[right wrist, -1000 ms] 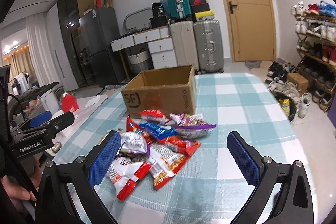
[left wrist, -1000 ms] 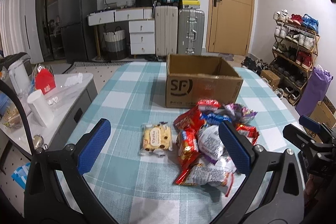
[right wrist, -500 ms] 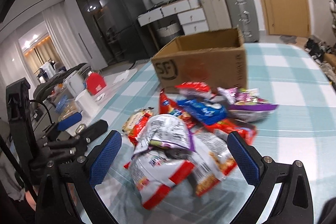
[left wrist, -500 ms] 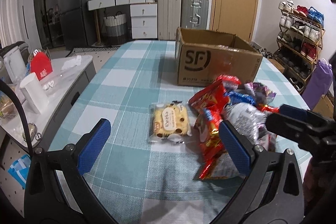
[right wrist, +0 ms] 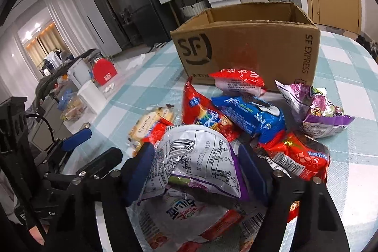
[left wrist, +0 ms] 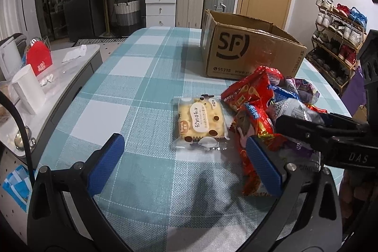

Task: Organize snacks
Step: 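Grasp a white-purple snack bag with the right tool while the left tool grasps a white snack bag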

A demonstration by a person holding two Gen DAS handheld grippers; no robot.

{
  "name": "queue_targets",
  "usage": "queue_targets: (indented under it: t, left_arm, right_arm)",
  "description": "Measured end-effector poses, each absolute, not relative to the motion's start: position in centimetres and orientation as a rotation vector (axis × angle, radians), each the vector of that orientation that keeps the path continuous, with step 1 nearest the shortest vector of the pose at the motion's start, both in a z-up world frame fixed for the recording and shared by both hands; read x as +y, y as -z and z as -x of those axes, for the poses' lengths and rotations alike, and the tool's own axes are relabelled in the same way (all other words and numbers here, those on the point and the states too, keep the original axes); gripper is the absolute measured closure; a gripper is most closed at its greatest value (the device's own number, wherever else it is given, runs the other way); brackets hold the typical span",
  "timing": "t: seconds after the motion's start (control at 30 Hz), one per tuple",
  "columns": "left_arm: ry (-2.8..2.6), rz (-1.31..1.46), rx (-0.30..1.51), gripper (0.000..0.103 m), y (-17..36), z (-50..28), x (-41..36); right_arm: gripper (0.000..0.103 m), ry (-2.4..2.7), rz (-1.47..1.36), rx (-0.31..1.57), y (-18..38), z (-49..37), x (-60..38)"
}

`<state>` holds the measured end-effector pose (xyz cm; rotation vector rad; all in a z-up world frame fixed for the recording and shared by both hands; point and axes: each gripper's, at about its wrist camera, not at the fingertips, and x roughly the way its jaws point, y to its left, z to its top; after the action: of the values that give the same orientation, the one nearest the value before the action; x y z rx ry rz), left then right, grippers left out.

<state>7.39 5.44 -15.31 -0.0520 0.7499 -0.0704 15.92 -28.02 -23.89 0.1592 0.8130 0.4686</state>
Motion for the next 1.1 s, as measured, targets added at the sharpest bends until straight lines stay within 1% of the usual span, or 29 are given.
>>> queue_targets:
  t: [0.03, 0.07, 0.27, 0.73, 0.93, 1.1]
  left_arm:
    - [0.068, 0.052, 0.753, 0.001, 15.4, -7.4, 5.4]
    - [0.068, 0.053, 0.757, 0.001, 15.5, -7.4, 5.4]
    - [0.068, 0.050, 0.757, 0.001, 15.5, -7.3, 5.3]
    - [0.156, 0.080, 0.800, 0.001, 14.9, -5.4, 3.7]
    - [0.290, 0.088, 0.829, 0.001, 14.7, -4.9, 0.5]
    - [0.354, 0.034, 0.868, 0.001, 15.5, -5.1, -3.1]
  right_arm:
    - [0.035, -0.477, -0.158, 0.812, 23.9, -15.8, -28.1]
    - [0.043, -0.490, -0.159, 0.808, 23.9, -15.8, -28.1]
    - [0.047, -0.510, -0.194, 0.810, 23.9, -15.4, -28.5]
    - [0.048, -0.499, -0.259, 0.703, 21.0, -11.4, -32.2]
    - [0.048, -0.470, -0.282, 0.666, 20.2, -9.0, -34.9]
    - [0.048, -0.444, -0.282, 0.644, 20.1, -7.3, -36.7]
